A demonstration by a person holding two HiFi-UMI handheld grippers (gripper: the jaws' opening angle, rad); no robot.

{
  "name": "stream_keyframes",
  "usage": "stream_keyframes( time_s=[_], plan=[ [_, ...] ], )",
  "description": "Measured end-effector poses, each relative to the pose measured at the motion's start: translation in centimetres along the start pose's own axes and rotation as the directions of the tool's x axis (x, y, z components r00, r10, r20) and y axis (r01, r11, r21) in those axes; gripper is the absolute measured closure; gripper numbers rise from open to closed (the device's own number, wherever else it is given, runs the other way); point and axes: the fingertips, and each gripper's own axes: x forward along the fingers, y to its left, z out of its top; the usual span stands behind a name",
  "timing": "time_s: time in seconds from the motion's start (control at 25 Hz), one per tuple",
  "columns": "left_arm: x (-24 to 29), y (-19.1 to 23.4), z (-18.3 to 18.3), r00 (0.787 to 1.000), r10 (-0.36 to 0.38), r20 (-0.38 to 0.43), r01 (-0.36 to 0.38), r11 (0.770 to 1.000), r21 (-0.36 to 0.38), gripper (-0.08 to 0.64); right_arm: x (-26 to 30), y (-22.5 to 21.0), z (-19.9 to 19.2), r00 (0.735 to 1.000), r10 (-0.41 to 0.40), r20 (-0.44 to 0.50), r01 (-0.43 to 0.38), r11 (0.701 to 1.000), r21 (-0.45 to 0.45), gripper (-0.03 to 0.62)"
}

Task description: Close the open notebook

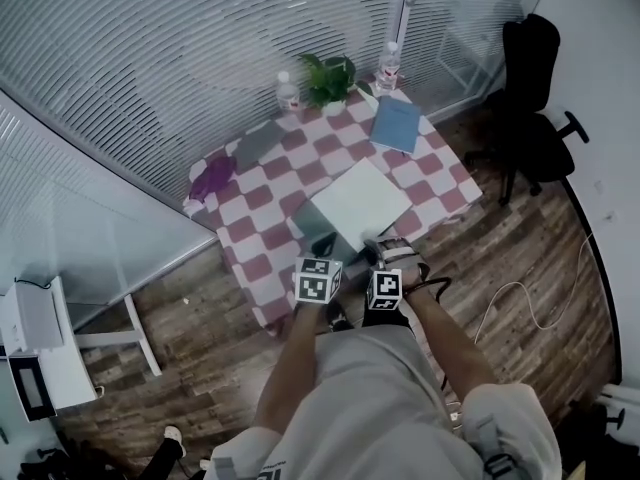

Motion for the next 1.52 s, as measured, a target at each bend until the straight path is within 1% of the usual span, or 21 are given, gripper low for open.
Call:
stream_keyframes(
  time_s=[0.12,0.24,0.28,0.36,0.4,0.52,0.56,0.6,0.64,0.68,0.72,0.8,0.84,0.88,0.92,1.04,1.08,1.2,1.24,1.4,1.52],
  plan=[
    [-0.1,0.1,0.3,1.000,0.005,0.006,-0.005,1.000,-0.004,0.552,0.3,-0.1,1.0,1.000,-0.004,-0.001,0.004,1.000,-0.006,0.462],
    [-0.3,0.3,0.6,1.000,0.012,0.013,-0.012,1.000,-0.007,0.552,-0.2,-0.7,1.9,1.000,0.005,0.029,-0.006,0.999,0.036,0.465],
    [-0.5,0.5,0.7,1.000,0.018,0.016,-0.017,1.000,-0.009,0.552,-0.4,-0.8,1.9,0.999,0.003,0.044,-0.005,0.998,0.061,0.472],
    [-0.8,1.1,1.0,0.999,0.033,0.026,-0.032,0.999,-0.018,0.552,-0.9,-1.3,1.9,0.997,-0.017,0.076,0.008,0.993,0.117,0.522],
    [-1.0,1.6,1.1,0.999,0.043,0.031,-0.043,0.999,-0.023,0.552,-1.3,-1.8,1.8,0.995,-0.035,0.088,0.022,0.989,0.147,0.536],
    [-1.9,3.3,1.6,0.994,0.091,0.057,-0.088,0.994,-0.057,0.552,-2.5,-3.5,1.0,0.989,-0.097,0.108,0.065,0.961,0.269,0.562],
    [-2.2,4.0,1.8,0.992,0.109,0.067,-0.104,0.992,-0.073,0.552,-2.8,-4.2,0.6,0.987,-0.116,0.112,0.074,0.944,0.321,0.569],
    [-2.4,4.5,2.0,0.989,0.125,0.076,-0.118,0.989,-0.088,0.552,-3.1,-4.8,0.2,0.985,-0.130,0.117,0.077,0.921,0.381,0.572],
    [-2.6,4.9,2.1,0.987,0.138,0.084,-0.129,0.987,-0.099,0.552,-3.3,-5.4,-0.2,0.983,-0.139,0.120,0.072,0.891,0.447,0.575],
    [-2.7,5.2,2.3,0.985,0.146,0.090,-0.137,0.985,-0.107,0.552,-3.5,-5.9,-0.5,0.982,-0.142,0.123,0.059,0.854,0.517,0.577],
    [-2.8,5.3,2.4,0.984,0.150,0.095,-0.140,0.984,-0.111,0.552,-3.6,-6.2,-0.9,0.982,-0.143,0.126,0.043,0.810,0.585,0.578],
    [-2.6,4.9,2.6,0.985,0.143,0.097,-0.133,0.985,-0.106,0.552,-3.8,-6.8,-1.7,0.981,-0.149,0.126,0.018,0.713,0.701,0.580],
    [-2.3,4.6,2.8,0.986,0.134,0.094,-0.125,0.987,-0.096,0.552,-3.8,-7.0,-2.2,0.981,-0.153,0.123,0.011,0.667,0.745,0.581],
    [-2.0,4.2,2.9,0.988,0.123,0.090,-0.116,0.990,-0.084,0.552,-3.8,-7.2,-2.6,0.981,-0.157,0.118,0.007,0.631,0.776,0.581],
    [-1.8,3.8,3.0,0.990,0.112,0.084,-0.106,0.992,-0.071,0.552,-3.7,-7.3,-2.9,0.981,-0.159,0.114,0.005,0.607,0.795,0.581],
    [-0.8,3.1,3.3,0.994,0.082,0.071,-0.078,0.996,-0.048,0.552,-3.5,-7.6,-3.6,0.981,-0.159,0.113,-0.003,0.568,0.823,0.581],
    [-0.5,2.9,3.4,0.995,0.075,0.068,-0.071,0.996,-0.046,0.552,-3.4,-7.7,-3.8,0.980,-0.158,0.117,-0.012,0.548,0.837,0.581],
    [0.7,2.0,3.6,0.997,0.049,0.060,-0.047,0.998,-0.036,0.552,-3.1,-8.0,-4.5,0.978,-0.159,0.137,-0.049,0.462,0.886,0.581],
    [1.2,1.7,3.8,0.998,0.040,0.058,-0.038,0.999,-0.029,0.552,-3.0,-8.2,-4.7,0.977,-0.158,0.145,-0.061,0.443,0.894,0.580],
    [2.9,0.7,4.9,0.999,0.008,0.048,-0.008,1.000,-0.004,0.552,-2.6,-8.1,-5.6,0.979,-0.126,0.163,-0.098,0.413,0.905,0.574],
    [4.1,0.2,5.7,0.999,-0.009,0.048,0.008,1.000,0.008,0.552,-1.9,-8.0,-6.8,0.983,-0.097,0.159,-0.112,0.377,0.920,0.565]
  ],
)
